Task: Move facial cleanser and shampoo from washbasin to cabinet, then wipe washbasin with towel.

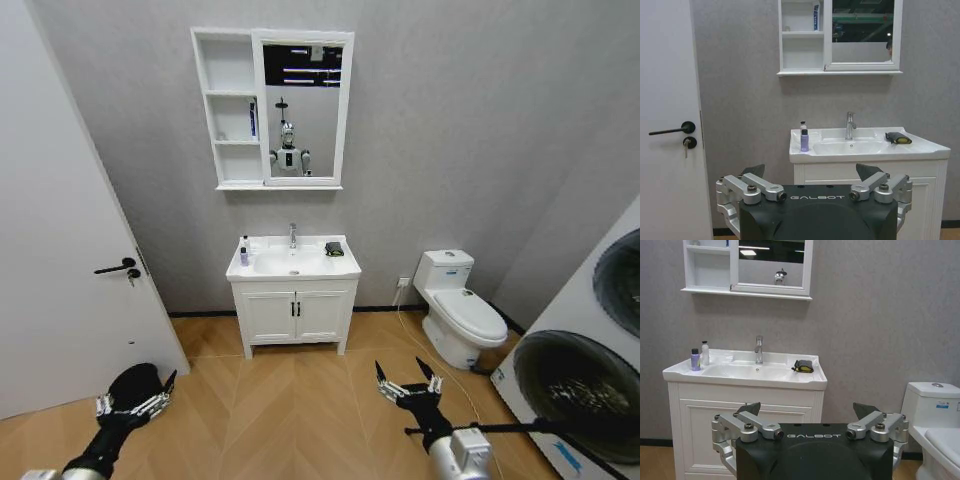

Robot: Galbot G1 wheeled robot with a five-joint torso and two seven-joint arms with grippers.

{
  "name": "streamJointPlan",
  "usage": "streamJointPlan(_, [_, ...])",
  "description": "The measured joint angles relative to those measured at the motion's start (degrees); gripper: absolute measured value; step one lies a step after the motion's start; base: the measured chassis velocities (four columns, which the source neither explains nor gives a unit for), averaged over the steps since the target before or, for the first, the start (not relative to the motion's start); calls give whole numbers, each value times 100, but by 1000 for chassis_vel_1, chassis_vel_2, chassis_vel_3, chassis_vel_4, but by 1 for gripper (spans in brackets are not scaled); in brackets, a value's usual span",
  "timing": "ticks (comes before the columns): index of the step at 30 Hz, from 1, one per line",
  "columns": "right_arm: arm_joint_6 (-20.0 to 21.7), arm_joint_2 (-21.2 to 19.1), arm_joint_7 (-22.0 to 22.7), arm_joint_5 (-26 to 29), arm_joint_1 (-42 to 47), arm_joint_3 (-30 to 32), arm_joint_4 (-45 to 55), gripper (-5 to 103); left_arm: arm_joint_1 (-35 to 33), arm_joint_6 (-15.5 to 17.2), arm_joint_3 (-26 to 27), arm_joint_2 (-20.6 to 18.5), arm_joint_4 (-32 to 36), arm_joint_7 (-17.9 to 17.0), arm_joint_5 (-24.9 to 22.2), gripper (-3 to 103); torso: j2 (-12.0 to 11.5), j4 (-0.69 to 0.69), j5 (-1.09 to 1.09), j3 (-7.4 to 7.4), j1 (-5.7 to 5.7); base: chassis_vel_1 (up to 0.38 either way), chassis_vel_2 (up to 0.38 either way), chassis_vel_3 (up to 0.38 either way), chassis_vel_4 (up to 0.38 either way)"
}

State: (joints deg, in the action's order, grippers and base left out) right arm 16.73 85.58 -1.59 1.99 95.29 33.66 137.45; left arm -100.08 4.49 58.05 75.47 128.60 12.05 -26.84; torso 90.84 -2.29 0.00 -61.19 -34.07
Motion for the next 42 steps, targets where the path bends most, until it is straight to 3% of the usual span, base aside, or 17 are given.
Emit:
streamJointPlan(24, [2, 23, -161, 5, -16, -5, 28, 100, -31, 2, -70, 149, 121, -91, 211, 100, 1, 0, 0, 1, 2, -5, 4, 5, -8])
streamJointPlan(42, [-62, -21, -261, -5, -1, -27, -60, 100, -26, -59, -87, 219, 79, -77, 263, 100, 0, 0, -1, 0, 0, -190, 207, 204, -193])
